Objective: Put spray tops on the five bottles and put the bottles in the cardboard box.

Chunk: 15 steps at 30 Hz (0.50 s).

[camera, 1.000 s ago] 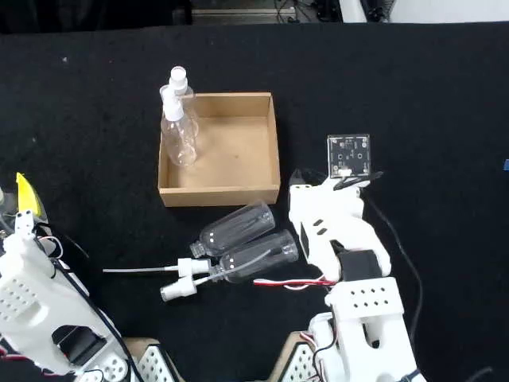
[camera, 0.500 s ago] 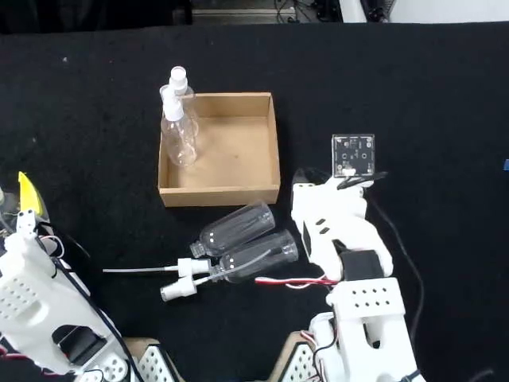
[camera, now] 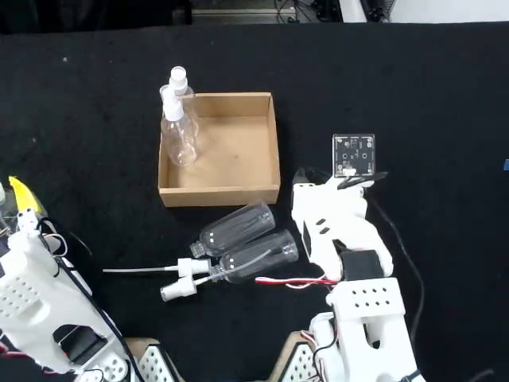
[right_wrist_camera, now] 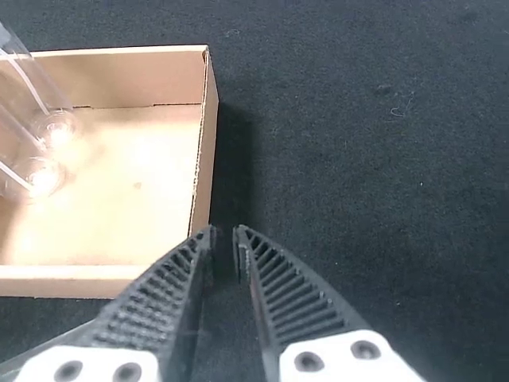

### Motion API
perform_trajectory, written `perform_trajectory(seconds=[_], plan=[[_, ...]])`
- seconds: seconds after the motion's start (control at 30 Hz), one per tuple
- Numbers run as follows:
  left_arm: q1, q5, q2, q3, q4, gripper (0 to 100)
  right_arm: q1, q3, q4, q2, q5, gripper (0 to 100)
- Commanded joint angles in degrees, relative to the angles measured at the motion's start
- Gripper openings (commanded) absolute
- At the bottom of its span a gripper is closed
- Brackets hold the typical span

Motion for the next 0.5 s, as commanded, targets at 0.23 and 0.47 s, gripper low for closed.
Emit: perform_trajectory(seconds=[0.23,0.47], plan=[[0.48,-0.18,-2.90,0.84,-1.23,3,1.14,-0.31,-1.76,-1.98,-0.44,2.1],[6.73,-0.09,-17.05,8.66,-1.05,3,1.14,3.03,-7.74,-1.98,-0.09,2.1]])
